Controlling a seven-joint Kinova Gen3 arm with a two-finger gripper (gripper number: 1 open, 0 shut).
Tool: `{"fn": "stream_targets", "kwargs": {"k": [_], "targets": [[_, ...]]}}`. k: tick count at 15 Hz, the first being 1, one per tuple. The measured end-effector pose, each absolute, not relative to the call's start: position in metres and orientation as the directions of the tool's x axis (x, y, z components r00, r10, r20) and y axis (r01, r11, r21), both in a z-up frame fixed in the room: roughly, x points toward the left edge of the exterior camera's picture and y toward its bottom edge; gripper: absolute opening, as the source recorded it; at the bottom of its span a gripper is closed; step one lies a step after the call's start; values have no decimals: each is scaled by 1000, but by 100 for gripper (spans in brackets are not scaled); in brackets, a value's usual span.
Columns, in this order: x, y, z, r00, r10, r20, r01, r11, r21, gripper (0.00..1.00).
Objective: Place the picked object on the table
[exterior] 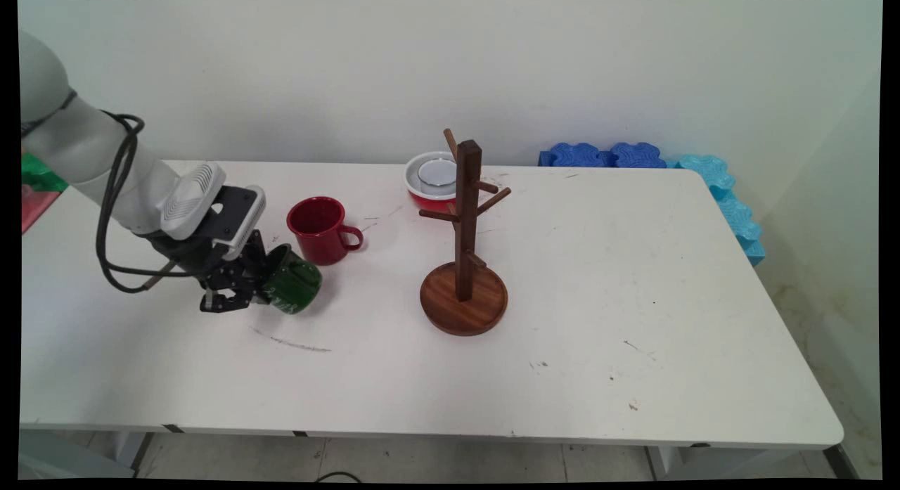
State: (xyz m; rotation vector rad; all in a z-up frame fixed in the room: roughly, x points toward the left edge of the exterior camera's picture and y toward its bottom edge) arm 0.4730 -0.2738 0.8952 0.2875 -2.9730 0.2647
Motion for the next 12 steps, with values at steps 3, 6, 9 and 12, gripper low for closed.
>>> {"fn": "stream_targets", "kwargs": {"k": [3,6,9,12], "targets": [[477,-274,889,-977,-169,127,-189,967,-172,0],[481,-276,883,-982,-162,100,-178,967,-184,0],[484,-278,878,-985,-156,77,-168,966,-194,0],[486,-280,874,-987,-151,62,-160,966,-201,0]]}}
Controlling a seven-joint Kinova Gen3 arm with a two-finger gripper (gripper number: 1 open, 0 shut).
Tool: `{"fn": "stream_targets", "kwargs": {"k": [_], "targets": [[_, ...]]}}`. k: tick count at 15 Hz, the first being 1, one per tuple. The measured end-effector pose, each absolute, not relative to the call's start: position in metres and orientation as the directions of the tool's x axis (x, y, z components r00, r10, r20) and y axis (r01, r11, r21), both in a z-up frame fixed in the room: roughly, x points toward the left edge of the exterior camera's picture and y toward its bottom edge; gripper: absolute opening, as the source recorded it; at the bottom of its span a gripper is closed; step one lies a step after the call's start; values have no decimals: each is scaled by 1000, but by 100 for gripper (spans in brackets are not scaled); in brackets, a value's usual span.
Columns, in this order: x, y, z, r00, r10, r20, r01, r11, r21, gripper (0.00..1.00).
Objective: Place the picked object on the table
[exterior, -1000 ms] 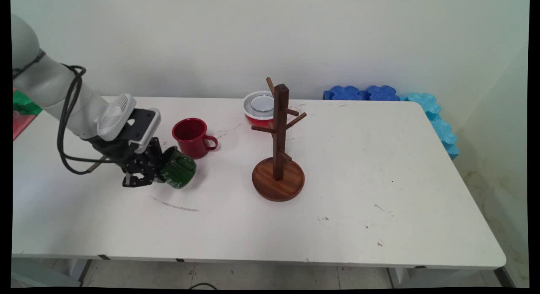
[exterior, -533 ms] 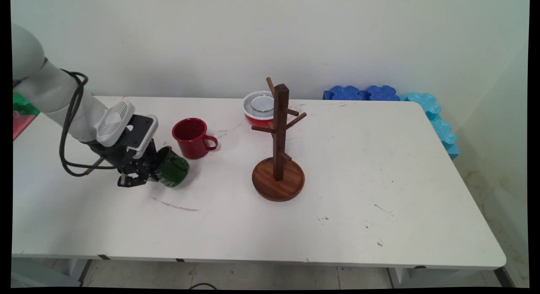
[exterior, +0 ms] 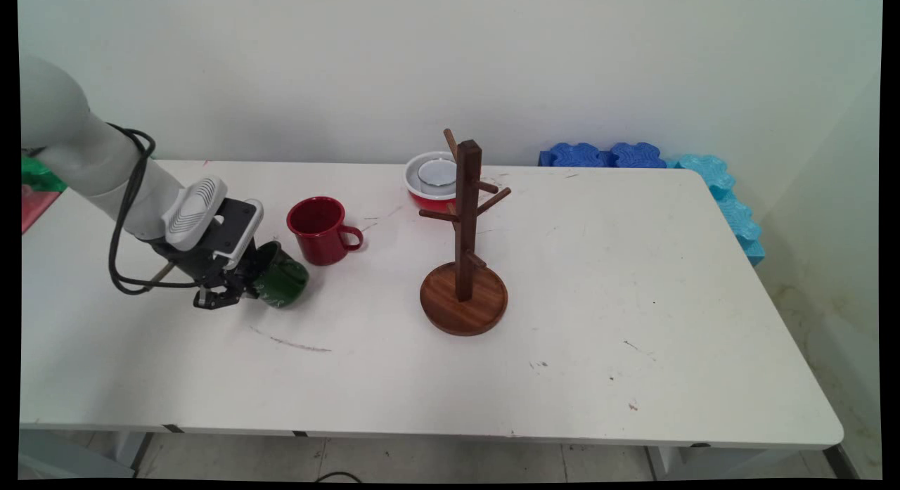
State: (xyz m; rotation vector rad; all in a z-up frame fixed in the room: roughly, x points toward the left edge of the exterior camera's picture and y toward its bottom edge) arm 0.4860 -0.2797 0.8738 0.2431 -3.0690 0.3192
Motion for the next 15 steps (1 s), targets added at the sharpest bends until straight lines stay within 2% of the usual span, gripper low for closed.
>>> {"fn": "stream_targets", "kwargs": {"k": [8,9,15], "targets": [[489,-282,866,-990,-137,33,-141,967,-211,0],[489,-282,865,-990,-136,32,-140,967,-212,100],[490,-282,863,-991,-129,27,-132,968,-212,100]]}}
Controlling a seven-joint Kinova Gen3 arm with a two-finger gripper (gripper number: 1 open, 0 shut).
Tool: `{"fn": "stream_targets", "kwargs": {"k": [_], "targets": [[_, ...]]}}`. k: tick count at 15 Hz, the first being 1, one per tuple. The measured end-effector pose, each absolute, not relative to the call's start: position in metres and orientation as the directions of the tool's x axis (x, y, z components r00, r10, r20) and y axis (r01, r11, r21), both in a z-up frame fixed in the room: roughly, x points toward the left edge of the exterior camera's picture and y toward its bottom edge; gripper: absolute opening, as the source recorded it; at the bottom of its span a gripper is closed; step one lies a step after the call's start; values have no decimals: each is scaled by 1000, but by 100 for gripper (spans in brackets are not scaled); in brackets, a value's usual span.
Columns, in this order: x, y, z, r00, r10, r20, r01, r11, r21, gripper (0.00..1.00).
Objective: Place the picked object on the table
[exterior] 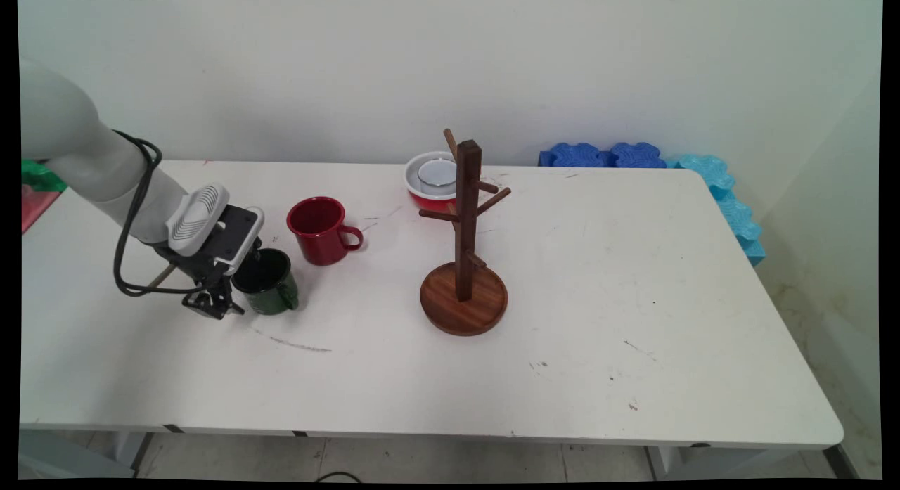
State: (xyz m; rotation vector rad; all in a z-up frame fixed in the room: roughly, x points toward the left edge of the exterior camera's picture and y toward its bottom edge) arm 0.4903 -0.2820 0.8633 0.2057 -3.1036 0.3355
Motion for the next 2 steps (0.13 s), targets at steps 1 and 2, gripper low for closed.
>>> {"fn": "stream_targets", "kwargs": {"k": [1,2], "targets": [[490,-282,863,-991,-128,27,-131,969,-212,100],[490,-282,863,-991,-127,28,-130,969,-212,100]]}}
